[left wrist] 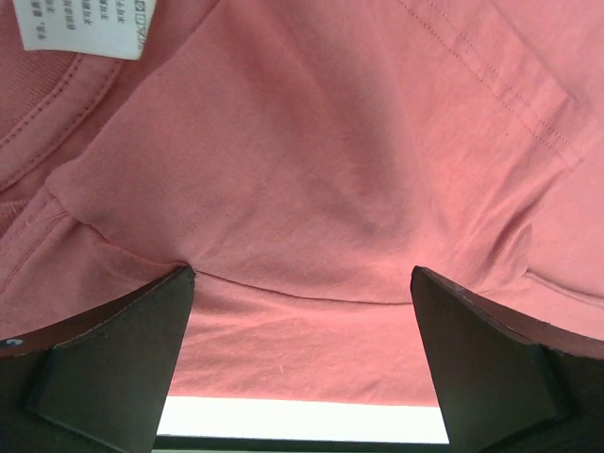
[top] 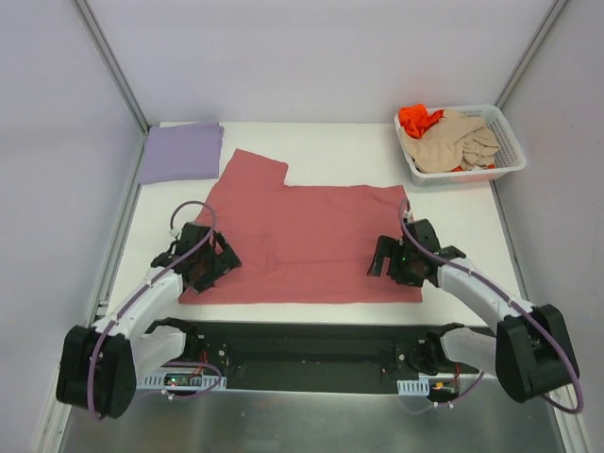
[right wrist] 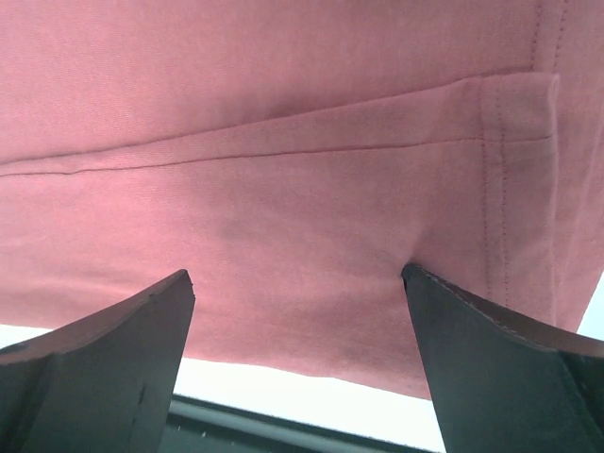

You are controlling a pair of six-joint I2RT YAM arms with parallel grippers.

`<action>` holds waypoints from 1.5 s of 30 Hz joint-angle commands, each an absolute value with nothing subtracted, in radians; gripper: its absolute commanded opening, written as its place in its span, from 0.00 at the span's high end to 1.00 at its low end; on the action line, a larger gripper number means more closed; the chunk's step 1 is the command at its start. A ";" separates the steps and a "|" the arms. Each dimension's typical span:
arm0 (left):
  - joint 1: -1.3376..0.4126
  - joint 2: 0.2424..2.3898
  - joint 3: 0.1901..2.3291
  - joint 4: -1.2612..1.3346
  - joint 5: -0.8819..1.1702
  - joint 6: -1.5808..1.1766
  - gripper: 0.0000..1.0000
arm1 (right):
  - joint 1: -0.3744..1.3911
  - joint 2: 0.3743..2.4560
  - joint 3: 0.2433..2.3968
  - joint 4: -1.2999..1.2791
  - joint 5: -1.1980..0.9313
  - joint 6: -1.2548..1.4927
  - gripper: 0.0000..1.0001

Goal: Fold and stack the t-shirts
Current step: Fold the flattened tshirt in 1/3 of the way

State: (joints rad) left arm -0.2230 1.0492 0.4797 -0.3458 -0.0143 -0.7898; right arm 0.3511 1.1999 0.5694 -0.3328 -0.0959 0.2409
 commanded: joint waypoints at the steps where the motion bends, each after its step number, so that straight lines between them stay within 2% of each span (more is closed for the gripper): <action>1: -0.224 0.944 0.422 -0.514 -0.116 -0.838 0.01 | 0.365 1.068 0.500 -0.449 -0.104 0.334 0.04; 5: -0.224 0.905 0.511 -0.537 -0.138 -0.788 0.01 | 0.370 0.954 0.537 -0.477 -0.117 0.328 0.04; 8: -0.224 0.891 0.595 -0.542 -0.152 -0.785 0.01 | 0.370 0.902 0.583 -0.477 -0.028 0.286 0.04; 14: -0.224 1.081 0.874 -0.528 -0.161 -0.698 0.01 | 0.364 1.049 0.785 -0.416 0.112 0.134 0.04; 19: -0.224 1.383 1.220 -0.525 -0.179 -0.556 0.01 | 0.350 1.372 1.072 -0.446 0.198 0.037 0.04; 23: -0.218 1.670 1.502 -0.531 -0.204 -0.431 0.01 | 0.330 1.586 1.317 -0.567 0.170 0.023 0.04; 31: -0.160 2.264 2.231 -0.594 -0.123 -0.278 0.01 | 0.330 1.651 1.351 -0.552 0.235 0.023 0.04; 34: -0.135 2.419 2.412 -0.586 -0.085 -0.252 0.01 | 0.328 1.637 1.319 -0.539 0.232 0.026 0.04; 37: -0.121 2.532 2.522 -0.562 -0.032 -0.238 0.01 | 0.330 1.626 1.278 -0.514 0.222 0.040 0.04; 45: -0.114 2.580 2.444 -0.480 0.029 -0.259 0.04 | 0.330 1.631 1.270 -0.525 0.209 0.051 0.04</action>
